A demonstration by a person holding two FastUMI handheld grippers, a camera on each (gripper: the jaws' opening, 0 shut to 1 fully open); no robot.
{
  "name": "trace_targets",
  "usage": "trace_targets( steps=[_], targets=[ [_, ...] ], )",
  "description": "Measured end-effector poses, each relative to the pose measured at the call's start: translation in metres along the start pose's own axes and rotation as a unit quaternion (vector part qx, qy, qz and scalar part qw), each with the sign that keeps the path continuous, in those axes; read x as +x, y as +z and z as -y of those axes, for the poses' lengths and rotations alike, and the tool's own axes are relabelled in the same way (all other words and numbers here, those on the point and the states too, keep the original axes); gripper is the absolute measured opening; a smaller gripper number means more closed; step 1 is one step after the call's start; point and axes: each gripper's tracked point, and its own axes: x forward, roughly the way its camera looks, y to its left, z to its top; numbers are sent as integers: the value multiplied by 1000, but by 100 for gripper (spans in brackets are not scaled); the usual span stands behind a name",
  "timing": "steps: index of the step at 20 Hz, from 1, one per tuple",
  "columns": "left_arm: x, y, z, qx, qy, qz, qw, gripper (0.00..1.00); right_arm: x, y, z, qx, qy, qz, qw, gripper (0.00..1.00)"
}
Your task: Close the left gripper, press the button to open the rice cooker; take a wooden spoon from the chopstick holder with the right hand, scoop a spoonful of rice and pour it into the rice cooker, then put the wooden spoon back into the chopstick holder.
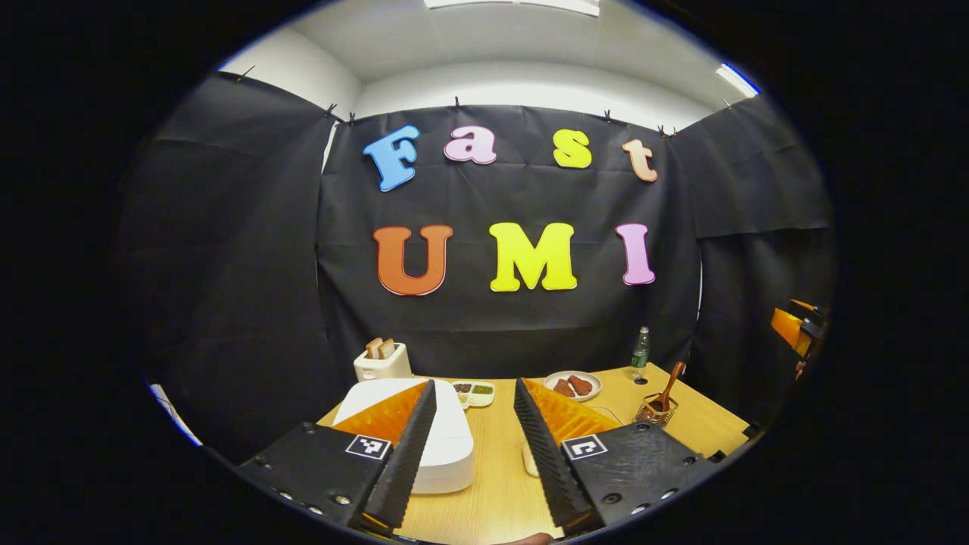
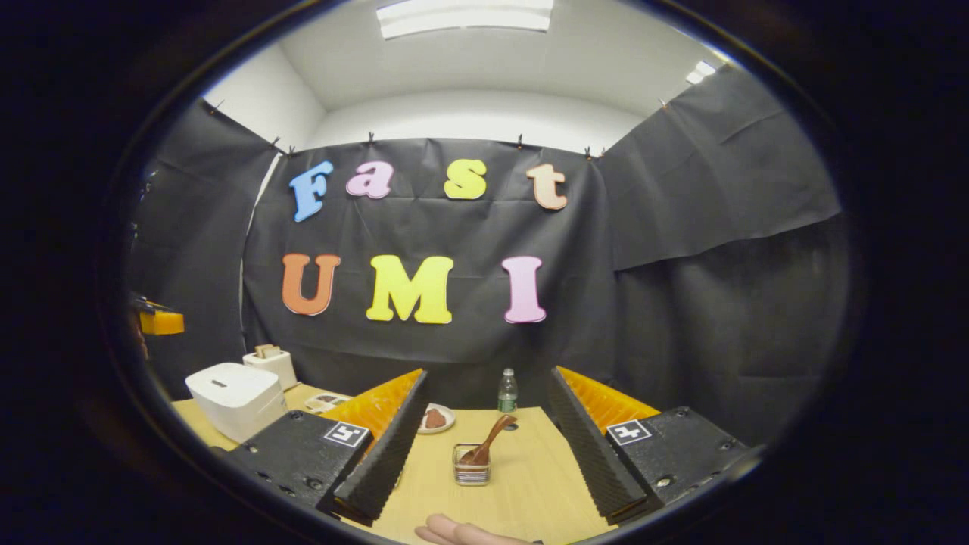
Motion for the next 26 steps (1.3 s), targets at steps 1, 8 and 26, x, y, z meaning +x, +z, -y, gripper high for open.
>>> trace_targets(
  steps=[1, 8, 26],
  targets=[
    [3, -2, -3, 4, 2, -4, 1000, 59, 2, -2, 2, 0, 0, 2, 1000, 99],
    [32, -13, -25, 18, 35, -19, 999, 40, 24, -10, 8, 2, 4, 16, 1000, 99],
    [123, -132, -105, -15, 103, -218, 970, 0, 60, -61, 8, -1, 6, -32, 999, 99]
  ],
)
